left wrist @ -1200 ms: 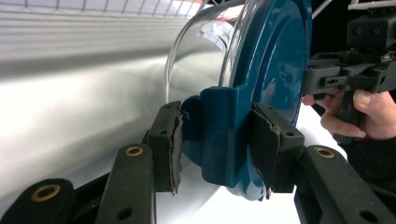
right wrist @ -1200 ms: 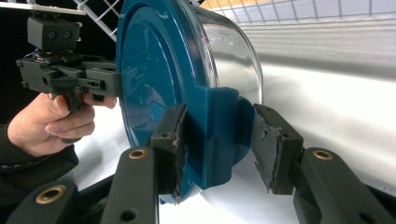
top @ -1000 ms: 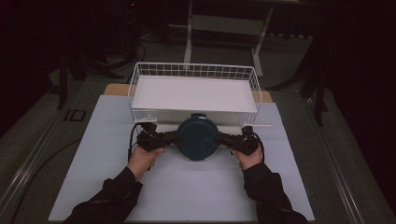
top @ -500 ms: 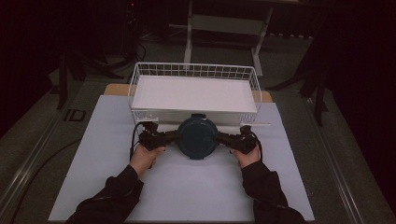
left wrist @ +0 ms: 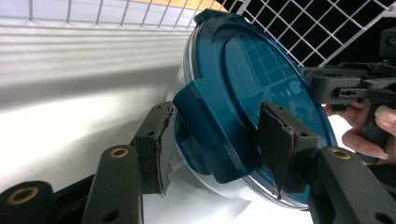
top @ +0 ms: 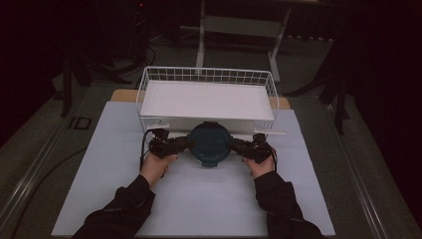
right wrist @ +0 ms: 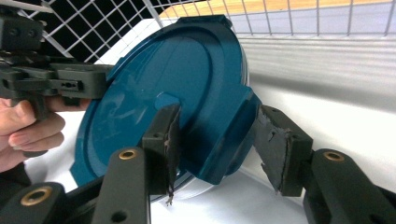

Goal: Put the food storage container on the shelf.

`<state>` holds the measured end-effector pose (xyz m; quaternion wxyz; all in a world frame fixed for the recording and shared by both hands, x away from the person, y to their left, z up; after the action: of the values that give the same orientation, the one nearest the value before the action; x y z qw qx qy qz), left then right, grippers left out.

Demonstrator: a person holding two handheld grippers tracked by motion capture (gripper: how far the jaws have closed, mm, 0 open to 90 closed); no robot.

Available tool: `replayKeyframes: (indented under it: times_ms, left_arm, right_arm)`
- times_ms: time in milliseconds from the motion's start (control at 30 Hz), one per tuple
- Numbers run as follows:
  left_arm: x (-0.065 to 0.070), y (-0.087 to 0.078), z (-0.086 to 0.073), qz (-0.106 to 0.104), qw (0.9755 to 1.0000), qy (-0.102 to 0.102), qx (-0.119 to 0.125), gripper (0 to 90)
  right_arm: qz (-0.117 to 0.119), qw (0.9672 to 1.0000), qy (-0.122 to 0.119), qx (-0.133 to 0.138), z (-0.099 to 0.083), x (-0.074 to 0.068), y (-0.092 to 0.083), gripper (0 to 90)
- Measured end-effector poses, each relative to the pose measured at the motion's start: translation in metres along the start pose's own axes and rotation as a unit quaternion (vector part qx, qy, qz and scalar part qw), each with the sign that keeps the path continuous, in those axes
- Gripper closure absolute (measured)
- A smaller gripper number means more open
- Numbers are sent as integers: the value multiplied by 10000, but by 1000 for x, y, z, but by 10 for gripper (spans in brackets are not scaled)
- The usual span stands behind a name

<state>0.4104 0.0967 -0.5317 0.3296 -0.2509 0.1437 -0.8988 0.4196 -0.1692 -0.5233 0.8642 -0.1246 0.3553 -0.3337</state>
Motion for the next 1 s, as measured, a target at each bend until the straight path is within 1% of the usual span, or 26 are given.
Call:
replayKeyframes:
  times_ms: [67, 100, 133, 167, 200, 267, 400, 433, 467, 500, 533, 567, 600, 633, 667, 733, 767, 833, 900, 967, 1000]
  left_arm:
    - [0, 1, 1, 108, 9999, 107, 44, 452]
    - [-1, 1, 2, 124, 9999, 87, 50, 436]
    - [0, 2, 3, 165, 9998, 14, 90, 435]
    - [0, 2, 3, 165, 9998, 14, 90, 425]
    - [-2, 2, 4, 261, 9995, 112, 109, 425]
    - [-3, 3, 6, 372, 9991, 172, 95, 410]
    - [-4, 3, 8, 392, 9990, 234, 13, 408]
    - [-2, 3, 8, 380, 9990, 230, -12, 399]
    - [-2, 1, 8, 440, 9988, 231, -7, 378]
    - [-1, 0, 9, 342, 9988, 338, 30, 375]
    - [-1, -1, 10, 188, 9988, 446, 73, 366]
    - [2, -3, 10, 158, 9990, 405, 116, 331]
    - [4, -6, 10, 206, 9989, 398, 128, 326]
    - [5, -6, 11, -1, 9977, 666, 128, 326]
    - [6, -8, 11, -30, 9974, 709, 102, 313]
    - [11, -12, 10, -106, 9979, 627, 120, 286]
    - [14, -14, 9, -171, 9984, 526, 139, 275]
    - [17, -20, 9, -290, 9981, 507, 208, 231]
    - [21, -25, 9, -321, 9975, 603, 177, 205]
    - [26, -30, 8, -347, 9963, 770, 135, 169]
    - [29, -32, 8, -355, 9958, 831, 125, 135]
  right_arm:
    - [-118, 9999, -59, 23, 2, -2, 0, 499]
    - [-179, 9998, -88, 36, 3, -2, 1, 493]
    - [-226, 9997, -119, 60, 4, -2, 1, 485]
    - [-226, 9997, -119, 60, 4, -2, 1, 485]
    - [-294, 9995, -86, 85, 6, -2, 2, 483]
    - [-373, 9992, -53, 137, 8, -2, 4, 475]
    - [-414, 9990, -50, 168, 9, -2, 6, 474]
    - [-458, 9988, -42, 154, 9, -3, 5, 473]
    - [-484, 9988, 3, 112, 8, -5, 5, 471]
    - [-489, 9987, -47, 127, 8, -5, 4, 465]
    - [-479, 9987, -70, 133, 8, -6, 4, 462]
    - [-484, 9986, -127, 164, 8, -6, 4, 456]
    - [-481, 9985, -141, 201, 7, -7, 3, 450]
    - [-476, 9986, -118, 217, 7, -7, 1, 447]
    - [-447, 9988, -84, 205, 6, -8, 0, 441]
    - [-452, 9987, -148, 195, 5, -11, -3, 427]
    - [-444, 9987, -173, 183, 4, -13, -5, 423]
    - [-489, 9984, -203, 183, 3, -16, -9, 417]
    - [-476, 9985, -205, 188, 1, -20, -14, 411]
    - [-405, 9987, -235, 184, 0, -26, -18, 407]
    - [-402, 9986, -282, 189, 0, -29, -19, 406]
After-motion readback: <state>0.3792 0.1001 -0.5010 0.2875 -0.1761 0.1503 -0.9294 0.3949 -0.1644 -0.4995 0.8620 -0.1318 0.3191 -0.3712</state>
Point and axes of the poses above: each handheld gripper's, and its own axes: y roughly forward along the jaws, z roughly out of its top, x roughly to its right, the point moved 5 cm from there along y, roughly forward along the jaws, and after that the axes turned 9 degrees about y, right-handed, at the moved point
